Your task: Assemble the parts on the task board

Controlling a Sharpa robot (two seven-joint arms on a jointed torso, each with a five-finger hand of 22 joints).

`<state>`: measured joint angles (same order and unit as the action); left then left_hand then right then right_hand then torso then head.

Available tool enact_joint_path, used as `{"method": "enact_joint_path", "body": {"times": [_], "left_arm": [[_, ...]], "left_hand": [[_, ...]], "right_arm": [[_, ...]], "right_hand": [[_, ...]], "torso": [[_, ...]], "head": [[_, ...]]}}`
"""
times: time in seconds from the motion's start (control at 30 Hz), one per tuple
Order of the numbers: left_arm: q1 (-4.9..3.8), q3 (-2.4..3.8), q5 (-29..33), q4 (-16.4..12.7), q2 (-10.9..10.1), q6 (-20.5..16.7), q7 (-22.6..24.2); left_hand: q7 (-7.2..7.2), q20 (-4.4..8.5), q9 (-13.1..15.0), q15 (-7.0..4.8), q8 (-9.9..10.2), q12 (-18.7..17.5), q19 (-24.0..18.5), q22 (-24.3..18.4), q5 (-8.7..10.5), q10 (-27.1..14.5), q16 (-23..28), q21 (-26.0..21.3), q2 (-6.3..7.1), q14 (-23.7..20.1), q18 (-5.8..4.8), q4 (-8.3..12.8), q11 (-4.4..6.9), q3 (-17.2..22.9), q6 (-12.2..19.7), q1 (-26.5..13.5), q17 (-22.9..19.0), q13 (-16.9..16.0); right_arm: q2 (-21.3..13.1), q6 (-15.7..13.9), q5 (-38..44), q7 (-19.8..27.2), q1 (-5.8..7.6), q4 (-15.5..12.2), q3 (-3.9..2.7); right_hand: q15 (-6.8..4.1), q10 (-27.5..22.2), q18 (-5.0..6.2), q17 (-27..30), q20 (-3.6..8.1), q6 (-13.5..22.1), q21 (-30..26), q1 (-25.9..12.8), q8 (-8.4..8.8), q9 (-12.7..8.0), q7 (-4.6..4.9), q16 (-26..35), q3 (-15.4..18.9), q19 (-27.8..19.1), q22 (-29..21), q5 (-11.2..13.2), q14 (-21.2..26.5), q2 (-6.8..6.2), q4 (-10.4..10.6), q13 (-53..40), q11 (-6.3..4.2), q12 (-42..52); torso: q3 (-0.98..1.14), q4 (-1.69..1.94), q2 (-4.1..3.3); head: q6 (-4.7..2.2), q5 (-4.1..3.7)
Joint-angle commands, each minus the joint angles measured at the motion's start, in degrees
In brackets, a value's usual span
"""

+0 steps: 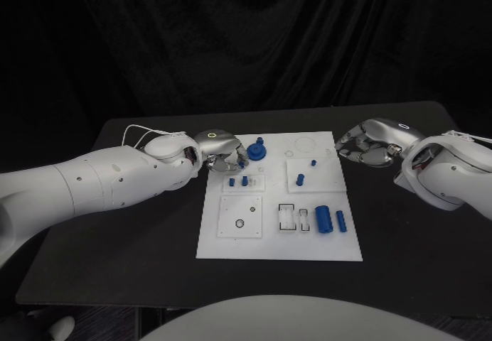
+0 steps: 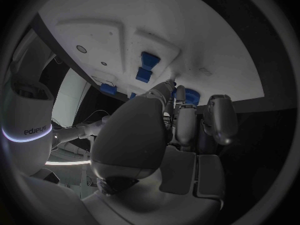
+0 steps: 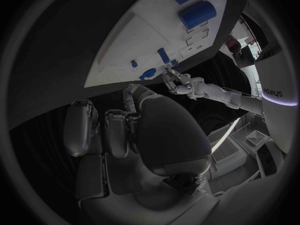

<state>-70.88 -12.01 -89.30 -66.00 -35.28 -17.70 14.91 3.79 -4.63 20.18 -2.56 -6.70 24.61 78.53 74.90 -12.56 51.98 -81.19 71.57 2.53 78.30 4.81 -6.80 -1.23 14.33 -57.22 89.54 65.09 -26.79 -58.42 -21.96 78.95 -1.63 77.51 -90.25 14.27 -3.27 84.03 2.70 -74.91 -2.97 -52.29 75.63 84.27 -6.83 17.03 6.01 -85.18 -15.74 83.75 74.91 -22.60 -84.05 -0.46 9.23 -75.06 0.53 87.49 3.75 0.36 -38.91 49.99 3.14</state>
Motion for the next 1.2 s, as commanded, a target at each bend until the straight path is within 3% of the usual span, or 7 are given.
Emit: {"method": "enact_joint_path", "body": {"times": [0.03, 0.27, 1.2], "left_arm": [[0.43, -0.12, -0.1, 0.4, 0.3, 1.2, 0.2], [0.61, -0.12, -0.1, 0.6, 0.5, 1.6, 0.2], [0.76, -0.12, -0.1, 0.0, 0.4, 2.4, 0.4]], "left_hand": [[-0.06, -0.07, -0.1, 0.05, 0.3, -0.3, -0.5, 9.3, 0.16, 0.5, 0.3, -0.2, 0.08, -0.4, -0.43, -0.1, 0.09, 0.2, 0.5, -0.5, -0.1, 0.0], [-0.12, -0.09, -0.1, 0.05, 0.4, -0.6, -0.7, 9.2, 0.23, 0.4, 0.4, -0.6, 0.17, -0.6, -0.36, -0.2, 0.08, 0.2, 0.6, -0.6, -0.4, 0.2], [-0.53, -0.17, -0.4, -0.02, 1.1, -1.3, -1.4, 8.9, 0.4, 0.7, 0.6, -1.6, 0.48, -0.8, -0.17, -0.1, 0.2, 0.4, 1.5, -0.8, -0.7, 0.7]], "right_arm": [[0.0, 0.4, 0.1, -0.3, -0.14, -0.1, -0.03], [-0.1, 0.5, 0.1, -0.5, -0.14, -0.2, -0.03], [0.1, 1.0, 0.0, -0.6, -0.14, -0.1, -0.03]], "right_hand": [[-0.03, 2.7, 0.81, -10.2, -0.04, -0.2, -0.3, -0.7, 0.35, 0.1, 0.0, 0.3, -0.4, -0.4, 10.3, -0.2, -4.2, 0.06, 0.0, -11.6, -0.19, -0.4], [-0.03, 2.6, 0.83, -10.1, -0.04, -0.2, -0.4, -0.7, 0.36, 0.1, 0.01, 0.4, -0.5, -0.4, 10.3, -0.2, -4.2, 0.06, 0.0, -11.5, -0.19, -0.4], [-0.08, 1.8, 1.15, -8.0, 0.0, -0.2, -1.9, -0.8, 0.47, 0.1, 0.02, 2.7, -0.9, -1.0, 9.8, -0.2, -3.5, 0.06, -0.5, -10.5, -0.21, -1.3]], "torso": [[0.03, 0.01, -0.04], [0.09, -0.01, 0.0], [0.0, 0.03, -0.05]], "head": [[0.01, -0.19], [0.01, -0.23], [0.01, -0.15]]}}
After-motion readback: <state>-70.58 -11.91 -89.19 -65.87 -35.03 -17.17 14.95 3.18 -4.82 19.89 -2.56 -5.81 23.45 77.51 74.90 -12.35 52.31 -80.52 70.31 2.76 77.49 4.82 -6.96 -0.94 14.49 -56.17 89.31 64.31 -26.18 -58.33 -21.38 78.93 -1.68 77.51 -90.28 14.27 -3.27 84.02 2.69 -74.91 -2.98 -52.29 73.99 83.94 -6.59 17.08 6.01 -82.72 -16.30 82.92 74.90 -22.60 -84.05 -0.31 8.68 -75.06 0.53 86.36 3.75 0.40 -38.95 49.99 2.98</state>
